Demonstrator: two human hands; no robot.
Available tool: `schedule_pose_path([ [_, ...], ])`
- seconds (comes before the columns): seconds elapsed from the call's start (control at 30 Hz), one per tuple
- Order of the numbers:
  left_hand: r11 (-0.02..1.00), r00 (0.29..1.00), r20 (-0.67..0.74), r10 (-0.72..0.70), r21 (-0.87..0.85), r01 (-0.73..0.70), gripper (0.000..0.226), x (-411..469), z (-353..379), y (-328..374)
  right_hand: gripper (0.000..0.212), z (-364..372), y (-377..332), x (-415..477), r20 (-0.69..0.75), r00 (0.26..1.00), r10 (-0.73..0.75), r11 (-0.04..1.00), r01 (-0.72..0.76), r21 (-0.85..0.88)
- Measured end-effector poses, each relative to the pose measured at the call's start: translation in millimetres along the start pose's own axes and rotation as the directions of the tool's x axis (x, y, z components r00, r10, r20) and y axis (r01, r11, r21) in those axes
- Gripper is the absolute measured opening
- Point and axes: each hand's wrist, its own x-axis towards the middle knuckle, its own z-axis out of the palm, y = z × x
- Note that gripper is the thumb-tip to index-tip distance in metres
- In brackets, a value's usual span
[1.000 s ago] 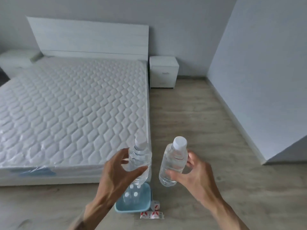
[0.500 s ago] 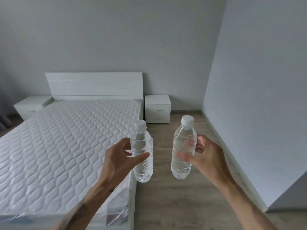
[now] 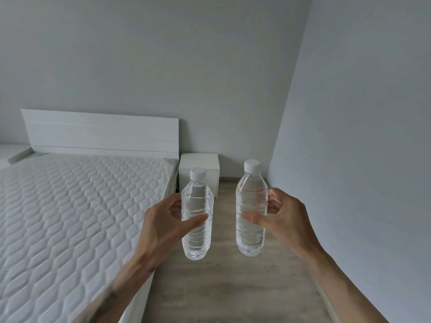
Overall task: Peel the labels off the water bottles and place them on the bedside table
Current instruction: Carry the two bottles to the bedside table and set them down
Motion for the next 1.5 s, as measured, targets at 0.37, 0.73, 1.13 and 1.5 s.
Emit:
schedule_pose_path([
  [0.37, 0.999, 0.999, -0.034, 0.011, 0.038, -0.01, 0.042, 270.3, 91.5, -50.5, 0.036, 0.3, 77.6, 282.6, -0.006, 0.999, -0.041, 0.999, 0.042, 0.021],
  [0.73, 0.994, 0.989, -0.15, -0.017, 0.107, 0.033, 0.04, 548.9, 146.5, -135.4, 0.049, 49.5, 169.0, 593.9, 0.064, 0.992, -0.112, 0.991, 0.106, 0.083],
  [1.13, 0.996, 0.994, -0.103, -0.034, 0.084, 0.043, 0.042, 864.9, 149.3, -298.3, 0.051, 199.2, 241.2, 902.0, 0.049, 0.996, -0.079, 0.996, 0.08, -0.03],
  [1.5, 0.994, 0.998, -0.004, -0.063, 0.089, 0.063, 0.047, 1126.9, 160.1, -424.8, 0.057, 320.2, 313.0, 1151.6, 0.055, 0.998, 0.038, 0.999, -0.038, 0.0],
])
